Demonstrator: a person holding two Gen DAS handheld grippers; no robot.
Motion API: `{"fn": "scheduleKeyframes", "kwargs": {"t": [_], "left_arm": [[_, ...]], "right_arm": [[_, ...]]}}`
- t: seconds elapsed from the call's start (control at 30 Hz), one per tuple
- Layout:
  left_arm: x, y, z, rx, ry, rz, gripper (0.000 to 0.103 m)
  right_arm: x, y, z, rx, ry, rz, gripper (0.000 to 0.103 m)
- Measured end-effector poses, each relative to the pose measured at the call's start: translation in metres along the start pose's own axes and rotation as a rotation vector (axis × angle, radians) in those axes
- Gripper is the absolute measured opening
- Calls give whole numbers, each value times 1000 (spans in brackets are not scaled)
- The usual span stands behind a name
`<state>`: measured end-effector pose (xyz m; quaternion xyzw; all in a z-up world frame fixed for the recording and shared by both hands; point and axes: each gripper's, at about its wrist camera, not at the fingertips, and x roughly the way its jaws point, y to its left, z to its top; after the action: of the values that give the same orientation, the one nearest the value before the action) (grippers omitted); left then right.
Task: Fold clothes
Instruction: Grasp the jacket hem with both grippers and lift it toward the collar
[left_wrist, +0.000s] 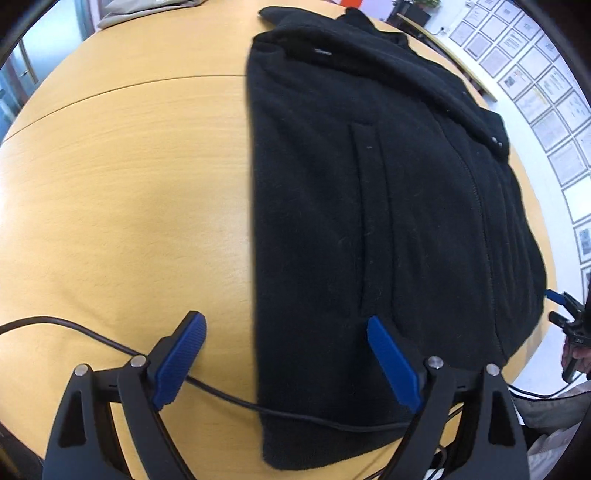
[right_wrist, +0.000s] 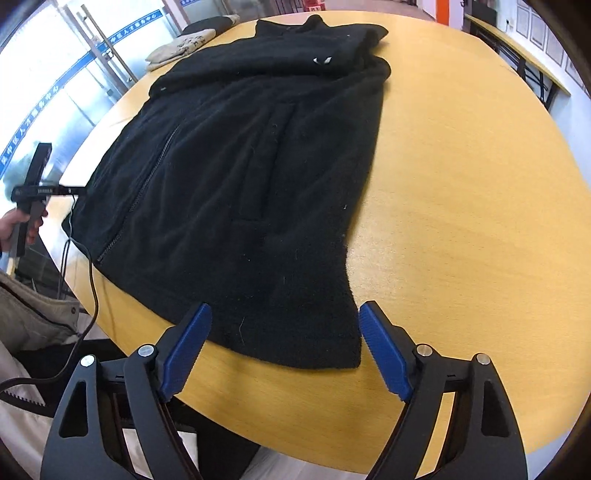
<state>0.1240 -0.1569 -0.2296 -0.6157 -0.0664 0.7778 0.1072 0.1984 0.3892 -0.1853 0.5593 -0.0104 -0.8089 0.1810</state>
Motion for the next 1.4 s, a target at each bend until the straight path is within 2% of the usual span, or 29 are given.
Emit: {"fn": "scheduleKeyframes", "kwargs": {"t": [0.17,0.3,0.4,0.5,0.67,0.8,0.83,0.87,0.9,0.93,1.0,1.03,1.07,1.13,1.17,1.27,1.33,1.4], "left_arm": [[-3,-23,-18,50,33,-109,94],[-8,-21,-28,-14,55,-192,94],[-6,-17,-27,-50,87,-245,93],[5,-4,-25,-69,128,-275,93],[13,0,-22,-109,219,-258,90],[15,1,-23,-144,243,-267,93],[17,-1,-21,-153,245,-268,93],[19,-3,-20,-162,247,-268,93],[21,-5,-18,-170,249,-268,93],[21,-7,-17,-172,250,-268,93],[22,-13,-18,-167,245,-256,91],[23,-16,-18,-163,243,-250,89],[25,-18,-19,-156,245,-244,83],[28,-22,-19,-165,249,-242,61],[29,-23,-20,-175,252,-242,41],[31,-23,-24,-216,264,-228,28],[27,-21,-32,-234,277,-205,24],[16,-17,-45,-261,301,-216,20]], "right_arm": [[14,0,0,13,25,-10,83],[21,0,-3,5,16,6,84],[24,-3,-3,-12,24,-19,84],[21,-11,0,-4,10,-54,84],[25,-25,2,-25,42,-84,85],[23,-29,4,-32,50,-68,84],[22,-27,3,-41,51,-64,82],[21,-26,2,-50,51,-60,71],[20,-23,1,-58,52,-50,55],[19,-20,0,-67,52,-39,48],[18,-18,-2,-61,59,-7,20],[19,-18,-3,-49,68,17,17],[19,-17,-2,-41,74,25,15],[20,-17,0,-20,92,45,13],[21,-18,1,-12,103,57,13],[12,-10,2,0,102,127,12],[-3,-4,2,14,85,203,12],[-23,5,2,18,68,274,11]]}}
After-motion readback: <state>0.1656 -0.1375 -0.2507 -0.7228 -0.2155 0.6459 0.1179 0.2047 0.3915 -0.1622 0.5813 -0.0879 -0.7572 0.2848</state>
